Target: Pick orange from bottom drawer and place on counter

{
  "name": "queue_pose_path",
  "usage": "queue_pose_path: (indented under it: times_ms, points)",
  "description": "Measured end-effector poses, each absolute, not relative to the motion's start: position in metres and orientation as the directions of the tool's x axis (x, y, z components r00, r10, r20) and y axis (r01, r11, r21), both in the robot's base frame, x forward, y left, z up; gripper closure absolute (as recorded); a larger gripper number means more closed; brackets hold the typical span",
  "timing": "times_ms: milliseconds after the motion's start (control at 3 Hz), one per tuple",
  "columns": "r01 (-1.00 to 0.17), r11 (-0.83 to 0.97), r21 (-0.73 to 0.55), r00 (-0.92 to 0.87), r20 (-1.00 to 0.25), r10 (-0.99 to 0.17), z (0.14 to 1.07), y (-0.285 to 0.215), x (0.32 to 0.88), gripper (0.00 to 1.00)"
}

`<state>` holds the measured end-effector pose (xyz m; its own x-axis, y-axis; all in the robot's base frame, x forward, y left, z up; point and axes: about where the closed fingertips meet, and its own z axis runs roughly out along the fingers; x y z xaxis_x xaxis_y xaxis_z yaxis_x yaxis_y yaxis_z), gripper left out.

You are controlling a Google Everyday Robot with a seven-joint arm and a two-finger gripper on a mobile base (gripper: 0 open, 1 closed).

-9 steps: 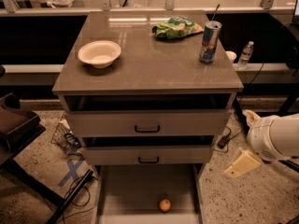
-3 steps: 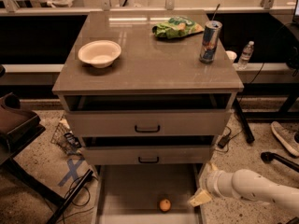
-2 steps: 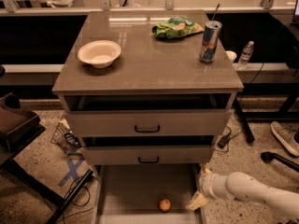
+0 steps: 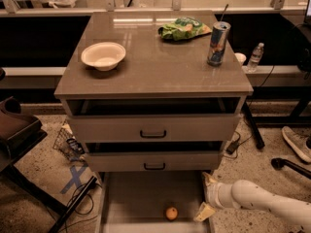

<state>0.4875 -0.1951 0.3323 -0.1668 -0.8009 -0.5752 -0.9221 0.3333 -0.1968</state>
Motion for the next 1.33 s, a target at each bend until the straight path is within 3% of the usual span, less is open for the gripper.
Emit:
queue_pose_path:
  times_ms: [1333]
  points:
    - [-0.974, 0.2, -0.103, -0.1, -0.6, -0.794, 0.172, -0.167, 0.494, 0.0]
